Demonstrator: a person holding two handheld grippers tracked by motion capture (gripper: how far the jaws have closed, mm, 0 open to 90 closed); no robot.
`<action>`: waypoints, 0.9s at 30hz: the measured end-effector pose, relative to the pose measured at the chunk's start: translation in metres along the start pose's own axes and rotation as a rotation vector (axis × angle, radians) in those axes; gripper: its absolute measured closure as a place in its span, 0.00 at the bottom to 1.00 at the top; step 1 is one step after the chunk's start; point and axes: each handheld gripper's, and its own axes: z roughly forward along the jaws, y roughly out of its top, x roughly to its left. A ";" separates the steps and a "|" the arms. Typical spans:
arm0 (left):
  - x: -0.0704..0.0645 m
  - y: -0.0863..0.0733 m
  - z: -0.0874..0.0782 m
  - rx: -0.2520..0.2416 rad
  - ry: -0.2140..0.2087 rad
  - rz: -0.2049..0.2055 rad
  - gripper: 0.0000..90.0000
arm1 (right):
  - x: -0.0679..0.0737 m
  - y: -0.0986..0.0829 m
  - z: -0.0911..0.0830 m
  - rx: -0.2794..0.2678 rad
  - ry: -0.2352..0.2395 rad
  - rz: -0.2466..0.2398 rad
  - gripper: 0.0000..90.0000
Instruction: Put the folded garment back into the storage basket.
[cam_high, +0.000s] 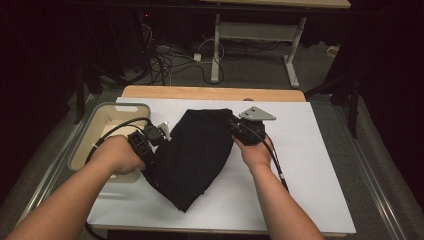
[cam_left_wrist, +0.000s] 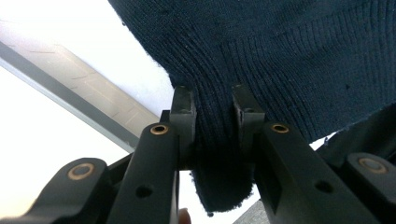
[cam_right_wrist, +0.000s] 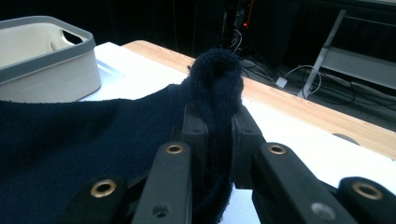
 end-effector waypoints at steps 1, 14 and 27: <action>0.001 0.000 0.000 0.000 -0.002 -0.001 0.80 | 0.000 0.000 0.000 0.000 0.002 0.005 0.90; 0.007 0.004 -0.002 0.015 -0.007 0.012 0.80 | -0.001 0.001 -0.001 -0.006 -0.002 -0.013 0.90; 0.010 0.007 -0.020 0.027 0.017 0.012 0.80 | -0.001 0.016 -0.007 -0.030 -0.001 0.007 0.90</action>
